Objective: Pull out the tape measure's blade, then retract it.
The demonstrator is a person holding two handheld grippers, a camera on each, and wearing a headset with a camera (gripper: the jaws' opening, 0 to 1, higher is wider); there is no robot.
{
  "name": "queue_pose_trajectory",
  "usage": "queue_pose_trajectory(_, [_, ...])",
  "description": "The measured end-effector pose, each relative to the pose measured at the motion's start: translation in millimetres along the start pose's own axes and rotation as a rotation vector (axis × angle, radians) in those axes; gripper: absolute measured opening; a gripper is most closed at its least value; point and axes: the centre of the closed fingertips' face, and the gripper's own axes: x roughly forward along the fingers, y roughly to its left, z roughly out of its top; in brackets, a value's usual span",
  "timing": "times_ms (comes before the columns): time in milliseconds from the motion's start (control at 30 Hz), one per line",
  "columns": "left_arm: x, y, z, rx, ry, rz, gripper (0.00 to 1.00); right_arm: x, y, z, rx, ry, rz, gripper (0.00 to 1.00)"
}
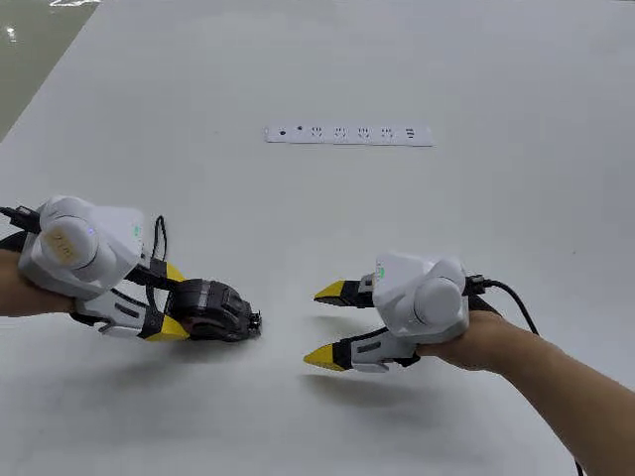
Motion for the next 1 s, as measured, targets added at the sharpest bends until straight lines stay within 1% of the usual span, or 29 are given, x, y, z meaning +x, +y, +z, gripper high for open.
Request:
queue_pose_trajectory(133, [0.0,-0.6,-0.9,0.000,0.006,-0.016,0.28,11.4,-0.9,4.6,-0.002,0.002,0.009,0.40])
queue_pose_trajectory(367, [-0.1,-1.1,-1.6,-0.004,0.010,-0.008,0.27,28.2,0.5,9.5,-0.007,0.013,0.025,0.36])
queue_pose_trajectory(500, [-0.3,-1.4,-1.5,-0.006,0.008,-0.004,0.27,34.9,-1.6,12.5,0.000,0.007,0.023,0.34])
queue_pose_trajectory(800, [-0.1,-1.1,-0.6,-0.002,0.008,-0.002,0.26,47.2,-6.7,19.1,0.025,-0.007,0.029,0.26])
queue_pose_trajectory(1000, [0.0,-1.3,-0.9,-0.005,0.010,-0.006,0.26,55.8,-2.5,17.2,0.010,0.014,0.052,0.21])
